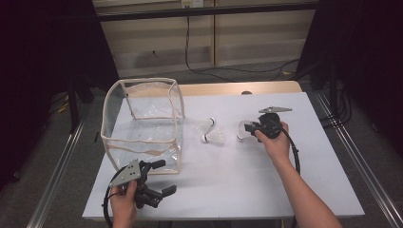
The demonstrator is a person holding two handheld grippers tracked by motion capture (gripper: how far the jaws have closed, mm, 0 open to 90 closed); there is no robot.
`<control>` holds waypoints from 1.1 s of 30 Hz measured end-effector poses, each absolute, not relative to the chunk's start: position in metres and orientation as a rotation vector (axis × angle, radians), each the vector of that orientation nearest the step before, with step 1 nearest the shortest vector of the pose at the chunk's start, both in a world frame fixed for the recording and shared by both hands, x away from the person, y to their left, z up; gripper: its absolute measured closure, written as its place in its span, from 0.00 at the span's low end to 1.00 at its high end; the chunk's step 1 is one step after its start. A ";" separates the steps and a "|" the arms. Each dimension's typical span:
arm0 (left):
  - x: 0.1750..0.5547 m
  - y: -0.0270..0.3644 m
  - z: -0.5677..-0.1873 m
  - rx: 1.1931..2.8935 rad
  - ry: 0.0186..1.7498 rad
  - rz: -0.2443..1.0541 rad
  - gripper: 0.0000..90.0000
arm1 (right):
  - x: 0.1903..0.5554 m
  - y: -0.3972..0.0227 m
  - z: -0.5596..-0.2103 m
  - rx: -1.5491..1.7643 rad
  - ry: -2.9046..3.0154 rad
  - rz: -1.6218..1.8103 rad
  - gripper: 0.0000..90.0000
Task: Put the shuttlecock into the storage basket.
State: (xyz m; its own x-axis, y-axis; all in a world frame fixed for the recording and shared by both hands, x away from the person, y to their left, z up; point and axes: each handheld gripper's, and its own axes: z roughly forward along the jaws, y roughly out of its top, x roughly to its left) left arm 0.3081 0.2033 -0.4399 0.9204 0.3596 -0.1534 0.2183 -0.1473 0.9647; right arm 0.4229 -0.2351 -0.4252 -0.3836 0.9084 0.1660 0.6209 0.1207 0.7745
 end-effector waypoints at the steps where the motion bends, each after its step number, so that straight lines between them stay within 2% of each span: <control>1: 0.308 0.203 -0.440 1.733 0.437 0.130 0.02 | 0.423 -0.236 -0.425 1.483 2.057 1.138 0.76; 21: 0.308 0.204 -0.439 1.734 0.437 0.132 0.02 | 0.416 -0.264 -0.425 1.520 2.011 1.064 0.68; 33: 0.308 0.203 -0.439 1.735 0.438 0.134 0.02 | 0.410 -0.274 -0.426 1.526 2.002 1.027 0.60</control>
